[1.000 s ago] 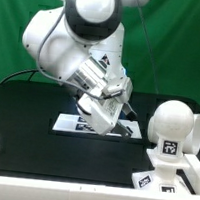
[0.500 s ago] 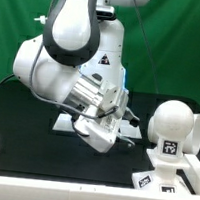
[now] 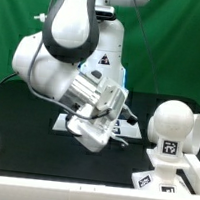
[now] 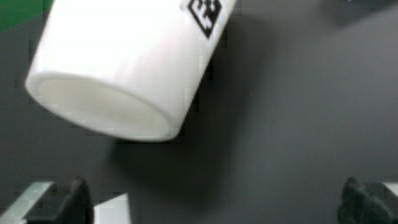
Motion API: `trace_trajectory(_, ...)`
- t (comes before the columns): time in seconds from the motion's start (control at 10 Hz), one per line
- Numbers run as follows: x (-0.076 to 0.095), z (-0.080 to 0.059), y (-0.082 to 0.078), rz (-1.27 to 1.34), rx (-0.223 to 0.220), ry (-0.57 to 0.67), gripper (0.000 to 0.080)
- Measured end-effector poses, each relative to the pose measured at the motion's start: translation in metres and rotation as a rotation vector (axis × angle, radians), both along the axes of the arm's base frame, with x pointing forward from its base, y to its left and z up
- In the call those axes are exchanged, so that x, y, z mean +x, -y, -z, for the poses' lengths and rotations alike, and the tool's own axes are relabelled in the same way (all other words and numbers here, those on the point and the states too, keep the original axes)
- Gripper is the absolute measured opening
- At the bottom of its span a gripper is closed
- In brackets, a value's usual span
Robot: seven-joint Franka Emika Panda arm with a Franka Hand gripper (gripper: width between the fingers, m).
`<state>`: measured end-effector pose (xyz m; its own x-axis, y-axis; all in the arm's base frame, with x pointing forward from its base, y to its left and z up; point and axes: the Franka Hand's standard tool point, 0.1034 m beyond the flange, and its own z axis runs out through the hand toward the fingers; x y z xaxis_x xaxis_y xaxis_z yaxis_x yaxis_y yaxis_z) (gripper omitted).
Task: Assemble lamp
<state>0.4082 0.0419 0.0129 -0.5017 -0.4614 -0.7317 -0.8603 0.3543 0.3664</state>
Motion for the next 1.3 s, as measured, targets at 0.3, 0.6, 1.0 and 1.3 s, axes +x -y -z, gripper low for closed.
trace_trajectory(0.3, 0.004, -0.001, -0.020, 0.085, -0.083, -0.062, 0.0698)
trace_trajectory(0.6, 0.004, 0.000, -0.020, 0.079, -0.078, -0.043, 0.0698)
trace_trajectory(1.0, 0.010, 0.000, -0.034, 0.067, -0.089, -0.048, 0.0698)
trace_trajectory(1.3, 0.007, 0.001, -0.024, 0.039, 0.016, 0.029, 0.0698)
